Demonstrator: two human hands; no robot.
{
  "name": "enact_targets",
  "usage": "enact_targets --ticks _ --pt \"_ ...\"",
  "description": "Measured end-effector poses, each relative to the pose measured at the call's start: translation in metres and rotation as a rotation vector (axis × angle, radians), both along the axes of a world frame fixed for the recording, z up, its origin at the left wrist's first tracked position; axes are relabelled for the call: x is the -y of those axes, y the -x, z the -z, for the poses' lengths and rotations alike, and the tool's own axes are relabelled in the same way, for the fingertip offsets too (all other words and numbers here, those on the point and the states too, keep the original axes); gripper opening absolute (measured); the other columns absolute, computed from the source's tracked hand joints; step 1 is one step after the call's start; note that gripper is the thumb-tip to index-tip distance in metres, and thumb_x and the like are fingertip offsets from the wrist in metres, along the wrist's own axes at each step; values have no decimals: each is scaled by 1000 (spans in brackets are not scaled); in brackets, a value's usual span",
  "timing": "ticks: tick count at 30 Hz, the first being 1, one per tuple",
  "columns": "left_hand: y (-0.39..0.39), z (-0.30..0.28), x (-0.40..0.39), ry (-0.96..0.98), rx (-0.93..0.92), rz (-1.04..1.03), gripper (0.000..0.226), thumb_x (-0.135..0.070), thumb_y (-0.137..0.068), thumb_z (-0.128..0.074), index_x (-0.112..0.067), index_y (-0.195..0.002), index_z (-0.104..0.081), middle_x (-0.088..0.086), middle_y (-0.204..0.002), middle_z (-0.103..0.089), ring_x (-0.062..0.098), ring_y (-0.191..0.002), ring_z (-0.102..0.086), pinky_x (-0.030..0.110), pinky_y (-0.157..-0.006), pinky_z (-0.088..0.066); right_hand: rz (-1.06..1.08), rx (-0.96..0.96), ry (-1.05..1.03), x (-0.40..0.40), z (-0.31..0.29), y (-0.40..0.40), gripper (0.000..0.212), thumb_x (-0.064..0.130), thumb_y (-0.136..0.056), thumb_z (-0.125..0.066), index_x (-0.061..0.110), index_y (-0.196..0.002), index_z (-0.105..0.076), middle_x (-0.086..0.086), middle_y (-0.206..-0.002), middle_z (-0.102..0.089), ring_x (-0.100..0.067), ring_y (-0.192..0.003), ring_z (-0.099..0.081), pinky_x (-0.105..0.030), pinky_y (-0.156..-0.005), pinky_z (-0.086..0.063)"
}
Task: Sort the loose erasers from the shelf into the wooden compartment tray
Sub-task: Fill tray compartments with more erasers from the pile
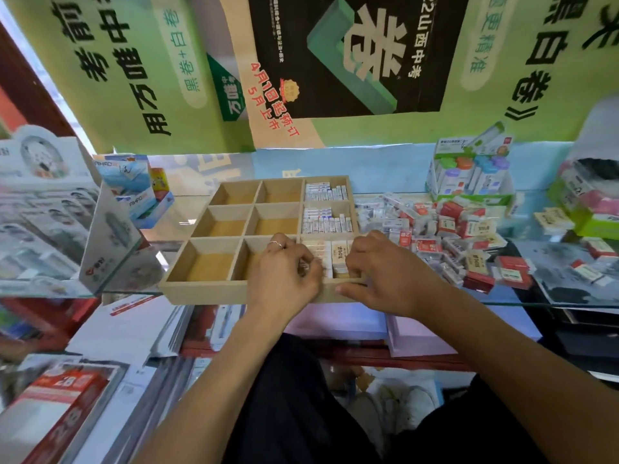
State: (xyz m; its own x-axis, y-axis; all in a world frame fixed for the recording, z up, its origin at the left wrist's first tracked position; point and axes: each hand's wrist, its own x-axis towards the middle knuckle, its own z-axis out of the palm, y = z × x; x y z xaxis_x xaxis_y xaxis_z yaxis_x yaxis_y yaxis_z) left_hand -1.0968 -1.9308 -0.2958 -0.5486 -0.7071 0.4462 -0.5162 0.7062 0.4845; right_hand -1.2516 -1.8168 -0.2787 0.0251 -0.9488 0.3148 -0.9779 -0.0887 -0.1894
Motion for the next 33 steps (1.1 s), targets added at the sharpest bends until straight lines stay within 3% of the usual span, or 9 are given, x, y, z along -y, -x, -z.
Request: enact_targets --ticks 4,8,11,15,20,23,27,30,33 --pt "2 0 -3 -8 15 -13 9 -32 -79 -67 -25 -78 -72 -8 -90 -56 16 -83 -59 28 -64 -44 32 193 -21 -14 0 3 30 46 -83 -58 16 -83 -62 3 -88 -53 -17 -90 -47 -37 -77 -46" --pt "14 -10 -16 21 -92 104 15 -28 -74 -58 -23 -79 -71 -5 -85 -65 16 -89 -57 27 -77 -44 170 416 109 -47 -6 21 9 25 -87 -69 19 -93 -66 7 -89 -59 -8 -82 -57 -28 -72 -49" --pt "41 -24 -31 -24 -140 228 14 -23 -74 -60 -23 -82 -72 -8 -83 -68 8 -82 -58 24 -77 -44 333 505 182 -75 -9 41 4 21 -86 -70 22 -88 -67 12 -83 -63 -2 -78 -61 -23 -71 -52" --pt "88 -37 -51 -88 -102 405 14 -15 -79 -67 -24 -87 -73 -11 -82 -66 -1 -74 -57 14 -72 -43 480 650 248 -109 -11 70 3 18 -88 -68 16 -86 -69 4 -81 -68 -6 -72 -64 -17 -65 -53" --pt "152 -44 -73 -48 38 566 17 -24 -78 -62 -23 -90 -73 -5 -87 -69 10 -80 -60 28 -77 -49 687 596 320 -143 -7 114 5 18 -89 -66 20 -85 -68 11 -79 -68 2 -78 -62 -4 -65 -43" --pt "190 -42 -85 -6 131 611 26 -32 -77 -56 -22 -95 -72 -3 -94 -68 16 -89 -61 32 -81 -49 850 529 331 -165 -1 143 5 14 -88 -64 18 -86 -68 4 -81 -68 -11 -78 -63 -14 -65 -41" --pt "240 -36 -100 189 397 580 31 -31 -87 -60 -25 -117 -64 3 -112 -64 26 -112 -52 35 -92 -39 993 476 224 -186 18 168 21 14 -92 -57 13 -110 -67 -5 -107 -63 -22 -100 -60 -25 -77 -43" --pt "265 -31 -109 309 583 488 37 -26 -86 -58 -21 -122 -59 7 -120 -60 29 -118 -46 37 -98 -33 957 390 132 -192 31 174 25 13 -91 -56 12 -113 -66 -13 -112 -62 -33 -103 -56 -39 -83 -49" --pt "277 -28 -116 337 676 433 38 -27 -85 -58 -18 -122 -57 9 -121 -56 31 -118 -44 40 -98 -34 964 329 62 -192 35 175 22 13 -91 -57 11 -111 -66 -11 -109 -62 -32 -103 -50 -42 -82 -48"
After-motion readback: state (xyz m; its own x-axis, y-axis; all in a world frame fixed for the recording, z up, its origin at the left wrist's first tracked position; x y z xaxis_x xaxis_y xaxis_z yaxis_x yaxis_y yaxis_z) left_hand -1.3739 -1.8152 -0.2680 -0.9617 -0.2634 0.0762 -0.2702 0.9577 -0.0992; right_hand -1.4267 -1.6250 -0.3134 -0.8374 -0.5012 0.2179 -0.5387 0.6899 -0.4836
